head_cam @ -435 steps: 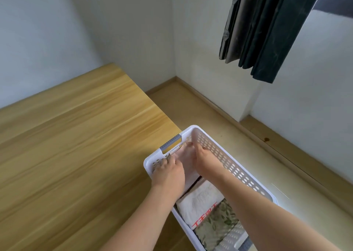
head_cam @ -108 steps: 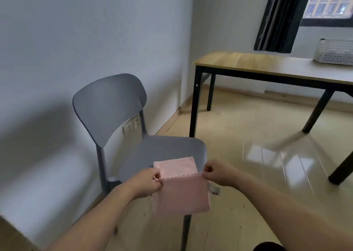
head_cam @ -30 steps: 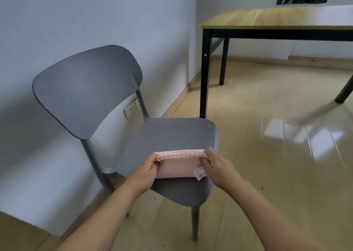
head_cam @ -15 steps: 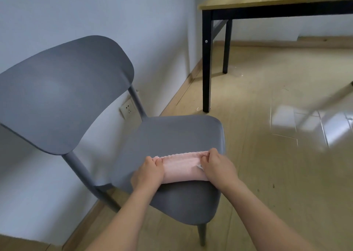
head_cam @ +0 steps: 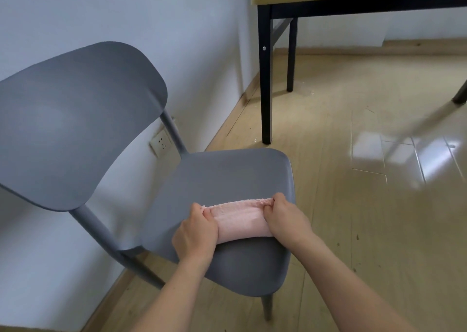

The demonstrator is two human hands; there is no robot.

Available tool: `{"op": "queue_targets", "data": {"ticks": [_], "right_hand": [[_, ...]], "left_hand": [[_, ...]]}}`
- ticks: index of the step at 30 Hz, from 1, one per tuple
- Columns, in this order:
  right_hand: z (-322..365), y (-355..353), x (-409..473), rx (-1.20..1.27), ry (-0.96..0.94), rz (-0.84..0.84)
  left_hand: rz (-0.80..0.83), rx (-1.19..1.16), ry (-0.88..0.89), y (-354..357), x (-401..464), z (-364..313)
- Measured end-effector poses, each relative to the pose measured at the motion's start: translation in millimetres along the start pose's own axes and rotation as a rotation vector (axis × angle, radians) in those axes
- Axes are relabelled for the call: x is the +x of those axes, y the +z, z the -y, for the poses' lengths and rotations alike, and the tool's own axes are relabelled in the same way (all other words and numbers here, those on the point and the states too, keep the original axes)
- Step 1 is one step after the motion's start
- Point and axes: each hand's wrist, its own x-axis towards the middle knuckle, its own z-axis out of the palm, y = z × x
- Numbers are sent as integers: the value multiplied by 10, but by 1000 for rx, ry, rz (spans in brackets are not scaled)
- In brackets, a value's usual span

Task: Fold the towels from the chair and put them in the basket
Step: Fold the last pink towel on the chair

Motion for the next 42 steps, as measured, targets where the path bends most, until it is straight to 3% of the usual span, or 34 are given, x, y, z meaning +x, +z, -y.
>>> {"op": "queue_targets", "data": {"ticks": [4,7,13,20,28,36,42], "right_hand": [[-65,-14,-76,104,-29,-10],[-126,-83,-179,302,-5,14],[-109,-457,-480,630,82,36],[101,-796,-655,801,176,-36],[80,-1029,-302,756,202,-86],[-5,-1162,809,655,253,-183],[618,-2172,968,629,309,-178]], "left_hand": [[122,-43,-13,-39,78,50],[217,-205,0,-114,66,88],[189,-529,132,-483,-263,-98],[188,-732,75,-842,-569,-555],[-1,-600,81,-710,-489,-976],[-48,-530,71,-220,424,-1595],[-32,-444,65,-1235,635,-2314]]}}
